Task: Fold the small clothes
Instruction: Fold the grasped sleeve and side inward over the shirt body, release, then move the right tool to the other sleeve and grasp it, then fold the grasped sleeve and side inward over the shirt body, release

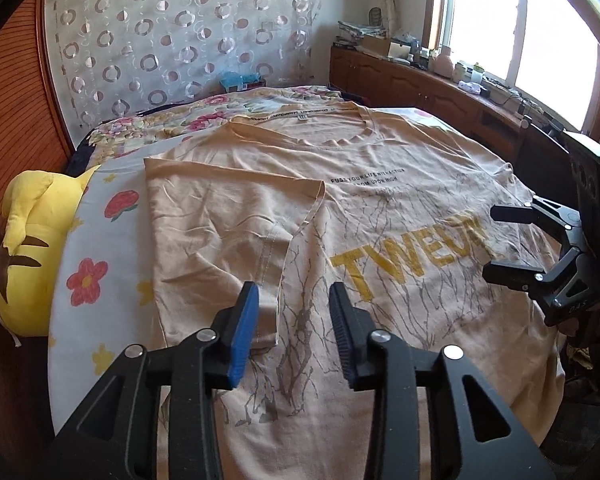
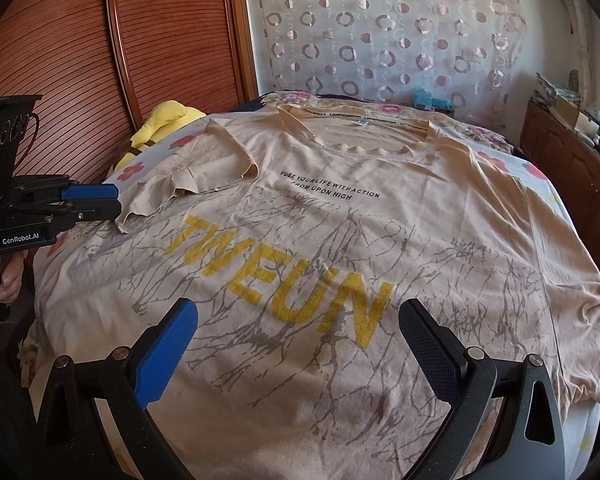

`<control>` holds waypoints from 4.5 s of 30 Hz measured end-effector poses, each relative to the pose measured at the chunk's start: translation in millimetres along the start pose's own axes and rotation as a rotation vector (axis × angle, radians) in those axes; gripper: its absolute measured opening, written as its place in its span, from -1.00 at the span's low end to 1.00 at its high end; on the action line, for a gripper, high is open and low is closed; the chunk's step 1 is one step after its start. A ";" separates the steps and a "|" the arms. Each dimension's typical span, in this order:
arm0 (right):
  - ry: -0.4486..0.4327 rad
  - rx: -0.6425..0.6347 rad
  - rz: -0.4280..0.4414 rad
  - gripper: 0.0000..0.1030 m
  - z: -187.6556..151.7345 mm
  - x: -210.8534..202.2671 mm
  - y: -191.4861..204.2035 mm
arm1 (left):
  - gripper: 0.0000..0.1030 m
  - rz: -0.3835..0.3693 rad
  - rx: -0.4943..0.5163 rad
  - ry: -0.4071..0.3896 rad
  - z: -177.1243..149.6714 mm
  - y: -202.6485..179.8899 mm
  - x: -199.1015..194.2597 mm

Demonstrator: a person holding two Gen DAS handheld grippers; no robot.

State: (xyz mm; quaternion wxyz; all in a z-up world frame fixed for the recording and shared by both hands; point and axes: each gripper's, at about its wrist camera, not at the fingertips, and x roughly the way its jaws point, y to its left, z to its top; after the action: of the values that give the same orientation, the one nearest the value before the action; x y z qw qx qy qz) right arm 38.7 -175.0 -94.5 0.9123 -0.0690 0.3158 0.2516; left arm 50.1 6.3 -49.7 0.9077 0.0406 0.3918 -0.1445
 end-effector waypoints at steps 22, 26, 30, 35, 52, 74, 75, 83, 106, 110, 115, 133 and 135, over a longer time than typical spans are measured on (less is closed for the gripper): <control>-0.046 0.055 -0.067 0.95 -13.0 -36.1 -30.1 | 0.54 0.097 -0.040 0.063 15.6 18.2 56.4; -0.058 0.114 -0.148 0.87 -25.6 -52.5 -65.0 | 0.54 0.099 -0.042 0.080 15.4 17.7 63.0; -0.053 0.181 -0.248 0.75 -43.8 -66.2 -105.7 | 0.54 0.091 -0.051 0.086 15.7 18.0 66.4; -0.052 0.269 -0.348 0.61 -65.7 -88.1 -158.1 | 0.61 0.084 -0.052 0.089 15.7 19.1 67.8; 0.050 0.357 -0.302 -0.01 -65.0 -90.4 -212.0 | 0.63 0.084 -0.049 0.090 15.7 18.7 68.4; -0.079 0.096 -0.292 -0.96 -21.5 -101.1 -133.9 | 0.63 0.104 -0.073 -0.082 19.3 16.6 15.2; -0.082 0.080 -0.275 -0.96 -20.4 -100.2 -125.8 | 0.63 0.094 -0.076 -0.099 19.3 14.4 9.5; -0.032 0.007 -0.156 -0.96 -38.3 -80.5 -79.6 | 0.63 0.042 -0.050 -0.173 21.1 -8.4 -19.6; -0.054 0.118 -0.370 -0.34 -37.0 -131.5 -153.4 | 0.63 -0.003 -0.027 -0.173 14.9 -36.3 -17.5; 0.021 0.198 -0.374 -0.34 -44.6 -103.1 -170.3 | 0.63 -0.005 -0.023 -0.164 12.6 -39.4 -14.5; 0.072 0.237 -0.348 -0.34 -57.4 -91.7 -182.0 | 0.63 -0.001 -0.023 -0.159 11.6 -38.8 -12.7; -0.031 -0.034 -0.167 -0.93 30.4 -78.9 -126.0 | 0.63 0.007 -0.067 -0.162 3.5 -22.5 -14.6; -0.035 -0.069 -0.140 -0.93 45.2 -70.3 -111.6 | 0.63 0.007 -0.072 -0.162 2.4 -20.0 -15.3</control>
State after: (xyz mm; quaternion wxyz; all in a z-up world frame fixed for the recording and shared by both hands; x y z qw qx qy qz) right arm 71.9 -287.8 -19.5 0.9301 -0.1177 0.2853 0.1992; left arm 36.0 -9.7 -36.2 0.9378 -0.0026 0.3221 -0.1297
